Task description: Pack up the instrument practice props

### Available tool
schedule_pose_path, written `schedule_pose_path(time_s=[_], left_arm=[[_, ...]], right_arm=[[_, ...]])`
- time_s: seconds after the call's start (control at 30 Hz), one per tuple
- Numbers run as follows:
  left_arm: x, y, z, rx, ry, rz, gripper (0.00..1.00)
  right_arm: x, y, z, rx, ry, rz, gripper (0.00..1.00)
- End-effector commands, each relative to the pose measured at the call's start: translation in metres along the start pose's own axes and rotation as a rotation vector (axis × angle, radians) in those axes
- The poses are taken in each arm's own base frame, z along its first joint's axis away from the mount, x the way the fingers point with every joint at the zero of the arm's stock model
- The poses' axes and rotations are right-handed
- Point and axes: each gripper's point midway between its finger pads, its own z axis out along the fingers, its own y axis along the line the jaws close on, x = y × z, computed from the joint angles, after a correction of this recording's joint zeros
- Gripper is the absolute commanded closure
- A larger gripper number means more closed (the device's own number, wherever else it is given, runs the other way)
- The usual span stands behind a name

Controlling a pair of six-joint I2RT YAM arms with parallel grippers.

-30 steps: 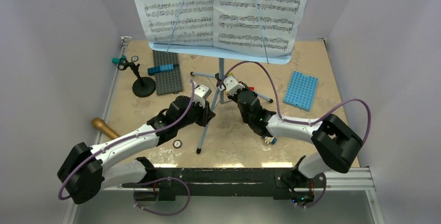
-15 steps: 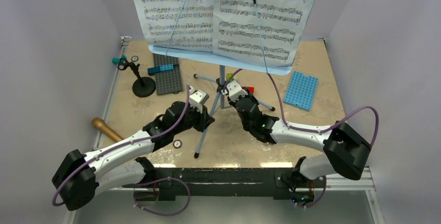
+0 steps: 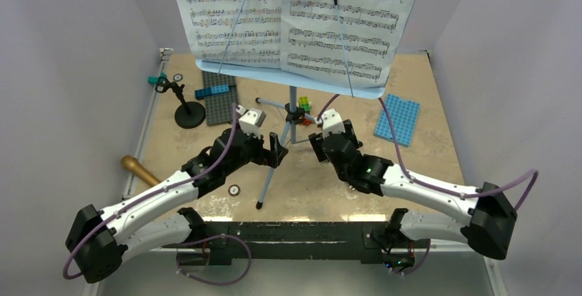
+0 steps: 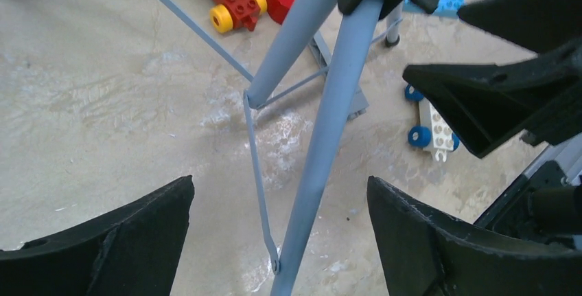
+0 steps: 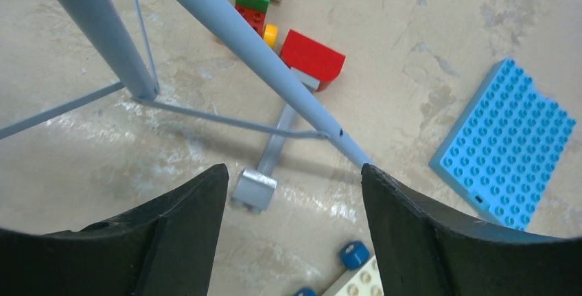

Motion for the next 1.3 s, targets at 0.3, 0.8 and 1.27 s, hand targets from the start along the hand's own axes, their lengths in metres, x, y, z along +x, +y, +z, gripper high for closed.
schedule_pose_path(time_s=[0.3, 0.8, 1.27], left_arm=[[-0.074, 0.003, -0.081, -0.06, -0.291, -0.329, 0.0], [-0.139, -0.14, -0.177, 0.602, -0.316, -0.018, 0.17], [-0.234, -0.208, -0.222, 0.724, -0.617, 0.089, 0.19]], right_arm=[[-0.003, -0.022, -0.101, -0.285, -0.051, 0.422, 0.07], [-0.152, -0.141, -0.238, -0.379, -0.566, 0.754, 0.03], [-0.241, -0.157, -0.266, -0.378, -0.764, 0.644, 0.06]])
